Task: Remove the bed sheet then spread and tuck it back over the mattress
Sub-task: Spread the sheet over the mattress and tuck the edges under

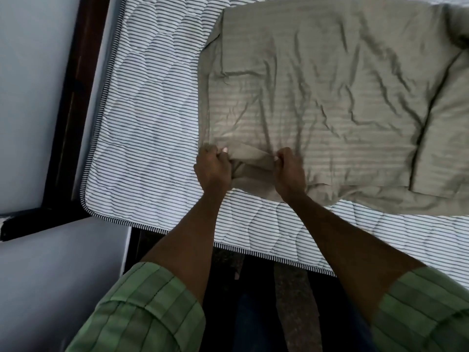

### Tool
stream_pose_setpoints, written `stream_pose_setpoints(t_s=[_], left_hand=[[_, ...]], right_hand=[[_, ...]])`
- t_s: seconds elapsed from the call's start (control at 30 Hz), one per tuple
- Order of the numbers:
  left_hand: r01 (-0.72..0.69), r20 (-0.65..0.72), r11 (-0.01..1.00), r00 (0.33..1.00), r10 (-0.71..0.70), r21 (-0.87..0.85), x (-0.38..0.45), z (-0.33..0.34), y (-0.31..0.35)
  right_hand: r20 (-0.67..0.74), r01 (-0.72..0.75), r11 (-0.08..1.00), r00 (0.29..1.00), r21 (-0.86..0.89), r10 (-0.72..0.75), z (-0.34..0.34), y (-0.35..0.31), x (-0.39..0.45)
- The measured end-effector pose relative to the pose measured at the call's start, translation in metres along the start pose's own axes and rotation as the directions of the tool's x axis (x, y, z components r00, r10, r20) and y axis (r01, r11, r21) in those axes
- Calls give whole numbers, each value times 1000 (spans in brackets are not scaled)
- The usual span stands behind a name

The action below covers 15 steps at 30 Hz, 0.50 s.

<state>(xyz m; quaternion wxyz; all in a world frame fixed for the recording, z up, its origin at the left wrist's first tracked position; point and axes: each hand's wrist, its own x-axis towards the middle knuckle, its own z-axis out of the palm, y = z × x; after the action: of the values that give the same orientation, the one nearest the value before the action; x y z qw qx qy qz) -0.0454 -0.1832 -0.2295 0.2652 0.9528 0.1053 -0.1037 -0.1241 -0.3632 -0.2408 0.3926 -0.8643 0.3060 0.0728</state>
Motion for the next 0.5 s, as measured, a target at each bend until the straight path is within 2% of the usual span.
stream_pose_setpoints(t_s=[0.1,0.17,0.27,0.37,0.43,0.5], left_hand=[[-90,73,988,994,81,122,13,4,3],[-61,85,994,995,53,96,20,6,3],[18,14,1000,1000,-17,-21,31,7,10],[-17,8,1000,1000,17,3,38,8,22],[-41,42,999,998,39,33,39,9,28],[-10,67,996,998,4,91,38,12,33]], right_hand=[[63,16,999,998,-35,-14,-1,7,0],[63,29,998,998,-55,-26,-5,14,1],[116,107,990,989,-88,-97,-14,19,6],[220,196,963,963,-187,-154,-18,20,10],[269,199,962,952,-187,-144,-17,17,9],[281,177,966,952,-190,-119,-15,16,7]])
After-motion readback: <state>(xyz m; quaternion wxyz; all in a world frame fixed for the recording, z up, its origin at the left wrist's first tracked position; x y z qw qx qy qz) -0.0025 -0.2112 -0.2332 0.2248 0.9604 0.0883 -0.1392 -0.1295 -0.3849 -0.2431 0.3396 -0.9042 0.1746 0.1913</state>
